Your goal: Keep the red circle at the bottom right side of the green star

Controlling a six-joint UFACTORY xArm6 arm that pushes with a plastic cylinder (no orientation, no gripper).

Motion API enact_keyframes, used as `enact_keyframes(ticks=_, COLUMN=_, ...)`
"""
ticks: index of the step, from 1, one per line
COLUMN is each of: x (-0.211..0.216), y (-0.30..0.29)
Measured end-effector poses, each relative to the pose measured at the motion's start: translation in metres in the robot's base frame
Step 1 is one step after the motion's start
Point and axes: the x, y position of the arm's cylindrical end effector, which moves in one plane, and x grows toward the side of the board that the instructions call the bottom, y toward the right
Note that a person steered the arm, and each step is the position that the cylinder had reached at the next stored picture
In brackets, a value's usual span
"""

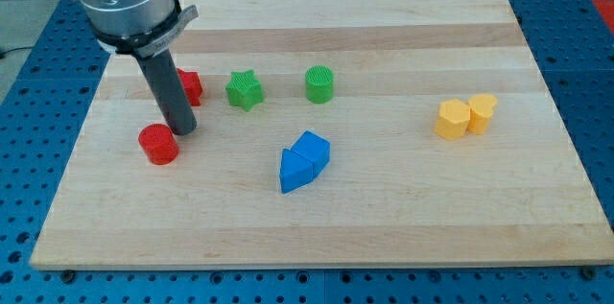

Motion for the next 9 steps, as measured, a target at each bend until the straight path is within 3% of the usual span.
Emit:
enact_keyframes(ticks=1, x=0.007, y=-0.038)
enact_keyframes(ticks=2, x=0.051, y=-0.063)
enact_keyframes(ticks=4, x=0.1, y=-0.07)
enact_keyframes(ticks=6, x=0.031, y=0.001)
enact_keyframes(ticks=8, x=0.014, y=0.042)
enact_keyframes(ticks=9, x=0.014, y=0.096)
